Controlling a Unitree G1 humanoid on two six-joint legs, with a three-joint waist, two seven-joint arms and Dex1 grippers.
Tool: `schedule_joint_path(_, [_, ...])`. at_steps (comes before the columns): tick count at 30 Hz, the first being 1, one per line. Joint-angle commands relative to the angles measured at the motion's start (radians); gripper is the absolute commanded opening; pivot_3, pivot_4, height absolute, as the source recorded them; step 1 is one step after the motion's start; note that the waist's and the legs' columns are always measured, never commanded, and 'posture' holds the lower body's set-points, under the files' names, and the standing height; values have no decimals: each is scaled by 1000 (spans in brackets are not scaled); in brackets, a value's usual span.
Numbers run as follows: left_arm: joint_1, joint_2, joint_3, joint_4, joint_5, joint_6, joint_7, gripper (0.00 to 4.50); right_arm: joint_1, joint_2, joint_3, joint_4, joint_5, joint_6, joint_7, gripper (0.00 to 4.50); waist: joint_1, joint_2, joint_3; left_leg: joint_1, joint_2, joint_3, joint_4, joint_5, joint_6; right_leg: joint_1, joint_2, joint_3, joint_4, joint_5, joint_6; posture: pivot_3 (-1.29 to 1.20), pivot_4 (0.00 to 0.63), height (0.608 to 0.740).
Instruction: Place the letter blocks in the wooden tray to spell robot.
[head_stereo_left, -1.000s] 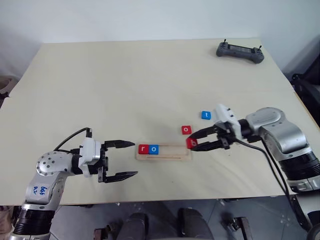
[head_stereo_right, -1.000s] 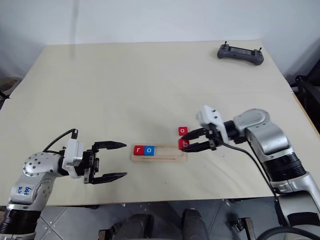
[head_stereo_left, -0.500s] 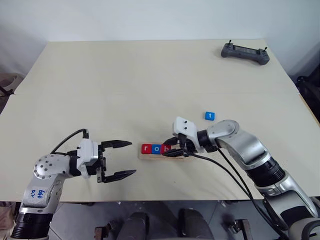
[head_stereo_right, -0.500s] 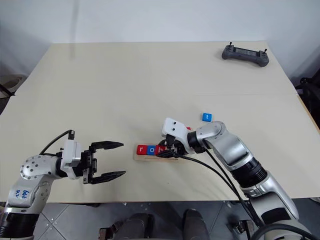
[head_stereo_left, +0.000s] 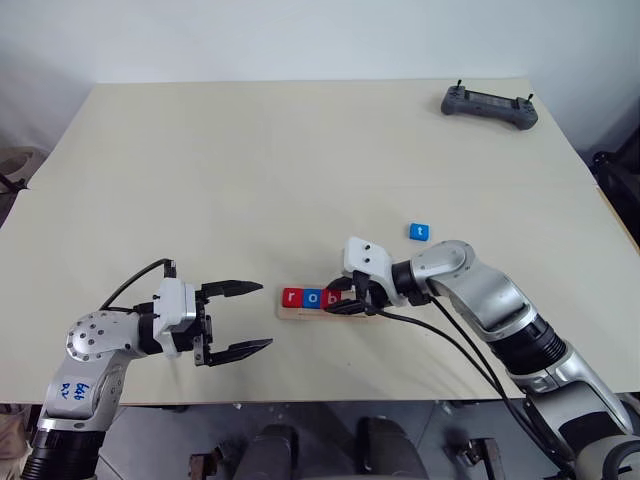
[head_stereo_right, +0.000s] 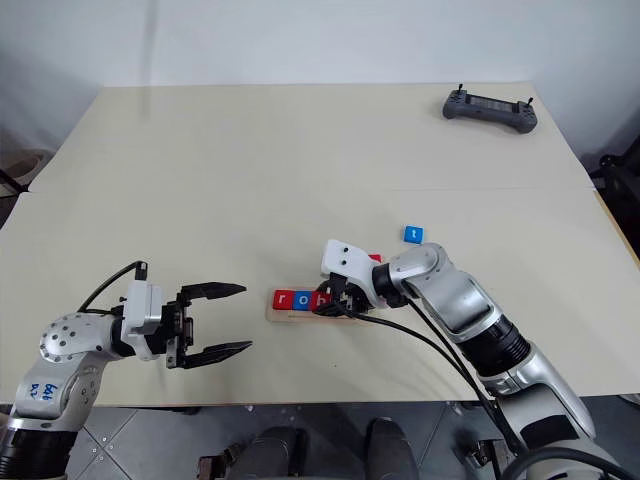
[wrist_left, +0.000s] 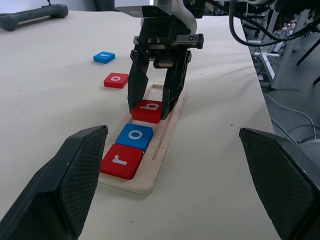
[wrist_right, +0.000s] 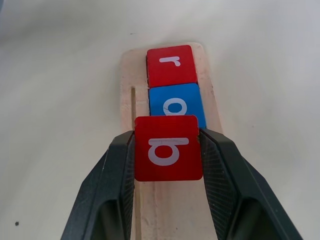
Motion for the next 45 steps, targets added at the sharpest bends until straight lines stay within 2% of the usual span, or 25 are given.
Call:
schedule_joint_path(1, [0, 0, -1, -38, -11, -12, -1, 4500, -18, 10, -24, -9, -5, -21, -7, 2464, 0, 0, 0, 0, 0, 0, 0, 0, 0, 0, 0, 0, 0, 0, 0, 0, 150, 740])
schedule_joint_path(6, [1, -1, -2, -39, -11, -12, 0, 4500, -16, 9, -23, -12, -8, -27, -4, 4251, 0, 0, 0, 0, 0, 0, 0, 0, 0, 0, 0, 0, 0, 0, 0, 0, 150, 740])
schedule_joint_path(7, [0, -1, -2, -39, -12, -12, -1, 4500, -14, 8, -26, -15, -8, -28, -4, 4463, 0, 0, 0, 0, 0, 0, 0, 0, 0, 0, 0, 0, 0, 0, 0, 0, 150, 740])
schedule_joint_path(17, [-8, 2, -4, -30, -15, -9, -10, 4500, 28, -27, -113, -70, 48, -59, 25, 4463, 0, 0, 0, 0, 0, 0, 0, 0, 0, 0, 0, 0, -1, 0, 0, 0, 150, 740])
schedule_joint_path(20, [-12, 2, -4, -24, -15, -9, -15, 4500, 60, -50, -125, -108, 75, -49, 56, 3823, 1, 0, 0, 0, 0, 0, 0, 0, 0, 0, 0, 0, -1, 0, 0, 0, 150, 740])
schedule_joint_path(31, [-21, 4, -5, -17, -14, -4, -22, 4500, 147, -83, -54, -158, 65, -27, 93, 47, 1, 0, 0, 0, 1, 0, -1, 0, 0, 0, 0, 0, -2, 0, 0, 0, 150, 740])
schedule_joint_path(45, [-19, 7, 1, -28, -15, 4, -15, 4500, 113, -46, -55, -108, 54, -22, 57, 47, 1, 0, 0, 0, 0, 0, -1, 0, 0, 1, 0, 0, -2, 0, 0, 0, 150, 740])
